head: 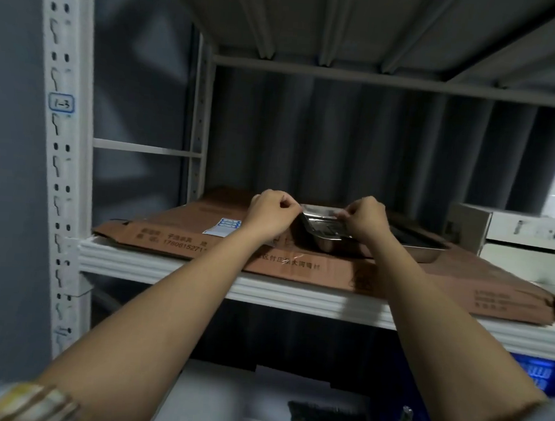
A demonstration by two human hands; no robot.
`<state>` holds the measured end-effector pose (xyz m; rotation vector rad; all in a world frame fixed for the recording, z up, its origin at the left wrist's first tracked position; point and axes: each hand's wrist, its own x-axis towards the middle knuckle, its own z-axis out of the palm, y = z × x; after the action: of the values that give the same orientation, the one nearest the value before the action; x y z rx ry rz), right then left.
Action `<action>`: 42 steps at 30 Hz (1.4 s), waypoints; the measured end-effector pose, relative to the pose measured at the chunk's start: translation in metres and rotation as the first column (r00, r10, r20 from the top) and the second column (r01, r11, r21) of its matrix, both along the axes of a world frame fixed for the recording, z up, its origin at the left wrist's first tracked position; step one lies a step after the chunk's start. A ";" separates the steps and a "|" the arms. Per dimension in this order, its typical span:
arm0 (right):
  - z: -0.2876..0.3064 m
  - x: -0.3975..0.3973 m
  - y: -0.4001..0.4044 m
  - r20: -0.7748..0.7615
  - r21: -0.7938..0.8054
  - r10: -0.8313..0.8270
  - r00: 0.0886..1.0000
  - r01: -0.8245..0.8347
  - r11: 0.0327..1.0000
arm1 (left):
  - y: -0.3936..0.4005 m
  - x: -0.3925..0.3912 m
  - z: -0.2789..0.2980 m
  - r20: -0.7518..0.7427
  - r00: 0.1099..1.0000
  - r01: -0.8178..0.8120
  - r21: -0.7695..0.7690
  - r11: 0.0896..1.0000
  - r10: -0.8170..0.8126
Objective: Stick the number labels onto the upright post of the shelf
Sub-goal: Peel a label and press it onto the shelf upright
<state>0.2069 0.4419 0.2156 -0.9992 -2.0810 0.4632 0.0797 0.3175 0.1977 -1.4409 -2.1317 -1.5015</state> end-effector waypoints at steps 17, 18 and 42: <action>0.007 -0.011 -0.012 0.200 0.112 0.132 0.971 -0.157 0.981 | -0.013 -0.016 0.004 0.023 1.000 0.015 0.018 1.000 -0.015; 0.008 -0.011 -0.015 0.185 0.127 0.127 0.974 -0.151 0.980 | -0.015 -0.016 0.004 0.043 0.999 0.008 0.034 0.999 -0.009; -0.094 -0.176 -0.251 -0.304 0.383 0.714 0.631 -0.605 0.698 | -0.248 -0.118 -0.082 0.148 0.923 -0.379 0.514 0.769 0.356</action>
<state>0.0312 0.1909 0.1212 0.0912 -1.9611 0.6995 -0.0387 0.0698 0.1161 -0.7479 -1.6703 -1.7702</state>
